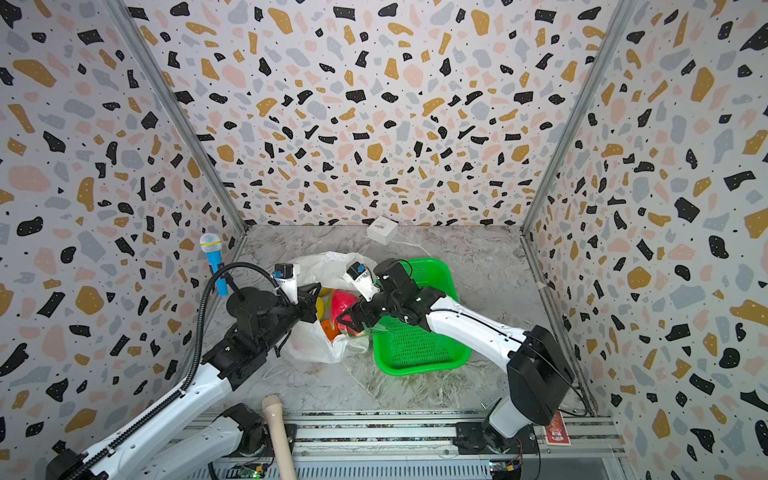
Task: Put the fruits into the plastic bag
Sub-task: 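Carry the pink dragon fruit into the bag and release it with the right gripper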
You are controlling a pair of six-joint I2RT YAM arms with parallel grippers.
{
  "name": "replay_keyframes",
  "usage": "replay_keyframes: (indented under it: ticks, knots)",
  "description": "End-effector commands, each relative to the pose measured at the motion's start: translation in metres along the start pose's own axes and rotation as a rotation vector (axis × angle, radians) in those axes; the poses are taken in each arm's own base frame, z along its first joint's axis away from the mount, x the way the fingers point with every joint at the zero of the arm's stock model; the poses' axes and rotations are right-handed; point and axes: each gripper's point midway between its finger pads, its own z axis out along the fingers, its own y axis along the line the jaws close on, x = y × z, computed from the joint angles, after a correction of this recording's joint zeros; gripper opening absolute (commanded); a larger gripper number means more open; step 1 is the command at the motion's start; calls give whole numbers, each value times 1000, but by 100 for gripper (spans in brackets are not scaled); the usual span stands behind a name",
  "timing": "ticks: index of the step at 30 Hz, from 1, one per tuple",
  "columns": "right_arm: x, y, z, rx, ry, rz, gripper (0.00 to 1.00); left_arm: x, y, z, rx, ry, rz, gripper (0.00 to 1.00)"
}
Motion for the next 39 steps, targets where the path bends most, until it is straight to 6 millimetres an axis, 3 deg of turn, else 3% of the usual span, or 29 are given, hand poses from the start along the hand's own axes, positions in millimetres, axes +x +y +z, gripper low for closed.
replay_keyframes:
  ticks: [1, 5, 11, 23, 27, 34, 39]
  knots:
    - [-43, 22, -4, -107, -107, -67, 53, -5, -4, -3, 28, -27, -4, 0]
    - [-53, 18, 16, -144, -97, -55, 54, -6, -7, -5, 42, -31, -4, 0]
    - [-90, -6, 31, -128, -137, -2, 54, 1, -10, -6, 66, -9, -18, 0]
    - [-141, -31, -8, -30, -233, 18, 55, 7, -7, -8, 60, 2, -12, 0]
    - [-153, -29, -8, -59, -258, 40, 55, 5, -6, -8, 52, -7, -11, 0]
    - [-170, -10, 12, -130, -251, 113, 55, -13, 7, -17, -26, -99, -34, 0]
    - [-175, -6, 24, -183, -231, 295, 55, -25, 13, -24, -53, -173, -59, 0]
